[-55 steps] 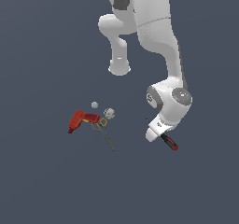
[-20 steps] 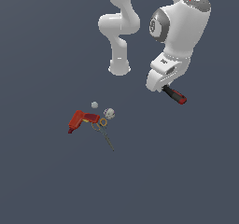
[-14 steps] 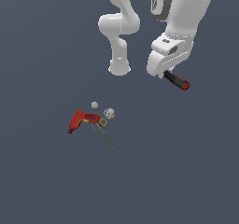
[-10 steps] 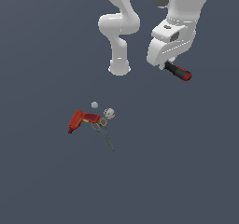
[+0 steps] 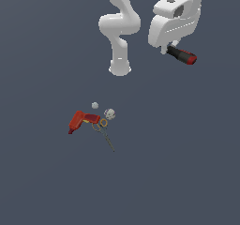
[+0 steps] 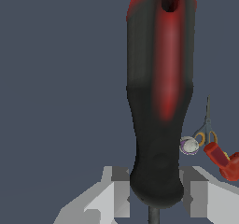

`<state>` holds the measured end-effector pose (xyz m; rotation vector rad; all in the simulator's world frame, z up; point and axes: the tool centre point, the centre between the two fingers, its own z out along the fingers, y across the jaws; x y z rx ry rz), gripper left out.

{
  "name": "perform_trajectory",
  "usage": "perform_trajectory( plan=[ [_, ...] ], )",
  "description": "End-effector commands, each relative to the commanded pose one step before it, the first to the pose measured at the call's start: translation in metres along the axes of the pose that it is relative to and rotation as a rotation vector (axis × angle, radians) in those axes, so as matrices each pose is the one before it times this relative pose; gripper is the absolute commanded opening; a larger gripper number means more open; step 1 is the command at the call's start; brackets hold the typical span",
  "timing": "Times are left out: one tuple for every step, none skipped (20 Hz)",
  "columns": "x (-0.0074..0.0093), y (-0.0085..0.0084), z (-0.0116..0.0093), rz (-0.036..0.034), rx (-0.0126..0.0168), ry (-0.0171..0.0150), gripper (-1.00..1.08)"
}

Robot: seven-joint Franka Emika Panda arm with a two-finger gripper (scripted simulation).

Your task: Pick up a designated object from a clutter of objects.

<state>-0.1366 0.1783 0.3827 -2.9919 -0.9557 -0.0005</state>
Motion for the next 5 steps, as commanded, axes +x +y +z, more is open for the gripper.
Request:
perform_trajectory(
  plan=[
    [-0.00234,-0.00084,-0.00712,0.00044,-0.0002,-0.00034,-1.0],
    [-0.00047,-0.00017,-0.00162,0.0,0.0,0.0,-1.0],
    [-0.00032,-0.00011,-0.00116,0.0,0.0,0.0,-1.0],
    [-0.00019,-0.00007,-0.00069,0.0,0.0,0.0,-1.0],
    [-0.00006,-0.00002,-0.00023,0.0,0.0,0.0,-1.0]
  ],
)
